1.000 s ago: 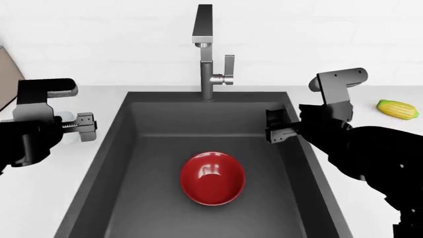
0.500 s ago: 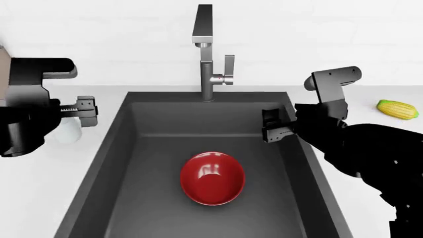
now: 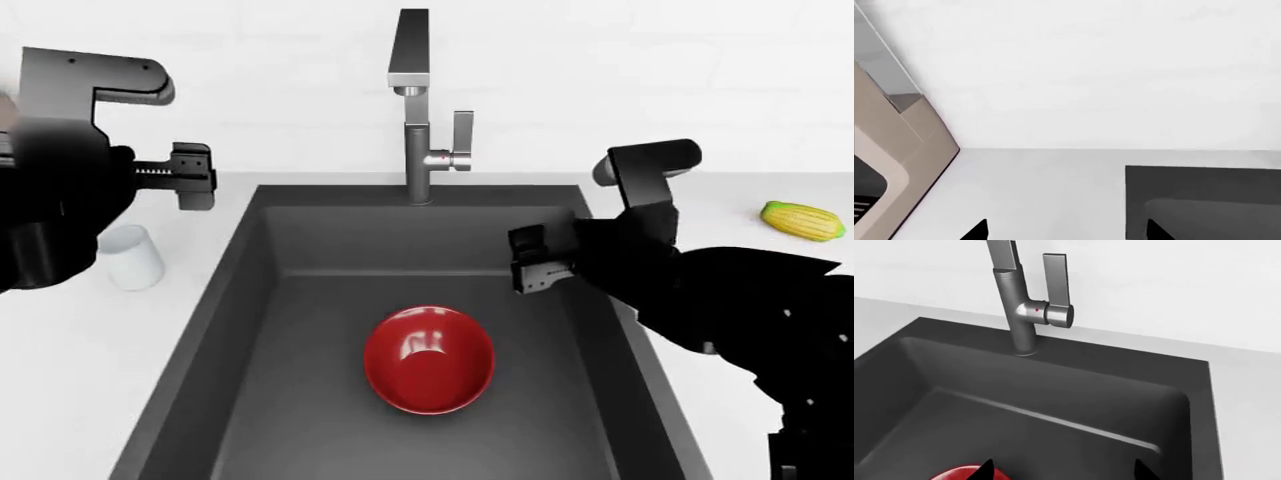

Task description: Pick the cup and bowl from the sink and place them on the counter for drying.

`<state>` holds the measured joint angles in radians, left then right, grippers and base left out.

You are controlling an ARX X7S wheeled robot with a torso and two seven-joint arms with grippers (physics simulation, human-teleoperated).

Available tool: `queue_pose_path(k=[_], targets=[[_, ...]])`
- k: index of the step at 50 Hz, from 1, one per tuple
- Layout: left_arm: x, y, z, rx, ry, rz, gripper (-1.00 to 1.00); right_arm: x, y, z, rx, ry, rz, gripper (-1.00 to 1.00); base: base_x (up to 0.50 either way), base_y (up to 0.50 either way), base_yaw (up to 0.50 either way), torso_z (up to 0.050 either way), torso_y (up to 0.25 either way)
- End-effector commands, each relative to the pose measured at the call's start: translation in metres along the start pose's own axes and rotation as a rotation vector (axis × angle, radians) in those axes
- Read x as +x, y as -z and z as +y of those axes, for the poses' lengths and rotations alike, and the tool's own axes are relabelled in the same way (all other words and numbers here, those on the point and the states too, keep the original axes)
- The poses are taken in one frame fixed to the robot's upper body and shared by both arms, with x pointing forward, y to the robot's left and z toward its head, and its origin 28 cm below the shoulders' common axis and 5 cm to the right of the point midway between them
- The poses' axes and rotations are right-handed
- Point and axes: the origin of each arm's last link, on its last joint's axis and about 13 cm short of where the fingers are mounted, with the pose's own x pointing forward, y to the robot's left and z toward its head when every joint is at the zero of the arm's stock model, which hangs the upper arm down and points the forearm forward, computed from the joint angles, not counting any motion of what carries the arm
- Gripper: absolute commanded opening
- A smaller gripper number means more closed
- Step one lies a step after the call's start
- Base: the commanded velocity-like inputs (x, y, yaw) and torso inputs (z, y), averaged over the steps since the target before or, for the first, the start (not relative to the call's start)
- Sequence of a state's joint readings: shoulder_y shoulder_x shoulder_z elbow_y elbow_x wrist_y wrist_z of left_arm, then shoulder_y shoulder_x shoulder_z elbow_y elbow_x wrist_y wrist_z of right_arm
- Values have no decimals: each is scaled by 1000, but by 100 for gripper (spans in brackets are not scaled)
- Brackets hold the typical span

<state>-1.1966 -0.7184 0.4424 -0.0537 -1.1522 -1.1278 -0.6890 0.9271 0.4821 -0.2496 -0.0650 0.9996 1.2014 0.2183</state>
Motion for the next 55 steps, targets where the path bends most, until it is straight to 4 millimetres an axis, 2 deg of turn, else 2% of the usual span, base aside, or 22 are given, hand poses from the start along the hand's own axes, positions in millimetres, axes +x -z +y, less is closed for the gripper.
queue_pose_path(k=[1, 11, 15, 30, 44, 55], targets=[[-5, -7, -13, 10, 56, -44, 100, 6, -2, 13, -3, -68, 67, 100, 0, 0, 0, 0, 0], [-10, -7, -17, 29, 81, -43, 100, 12, -8, 19, -141, -102, 110, 100, 0, 0, 0, 0, 0], [-10, -7, -18, 26, 88, -45, 100, 16, -9, 24, -131, -124, 115, 100, 0, 0, 0, 0, 0], [-9, -4, -21, 31, 101, -44, 100, 47, -10, 39, -160, -203, 138, 100, 0, 0, 0, 0, 0], [-9, -3, -23, 32, 109, -45, 100, 72, 9, 40, -109, -213, 198, 100, 0, 0, 0, 0, 0], [-15, -4, -18, 13, 110, -47, 100, 85, 30, 31, -49, -164, 226, 100, 0, 0, 0, 0, 0]])
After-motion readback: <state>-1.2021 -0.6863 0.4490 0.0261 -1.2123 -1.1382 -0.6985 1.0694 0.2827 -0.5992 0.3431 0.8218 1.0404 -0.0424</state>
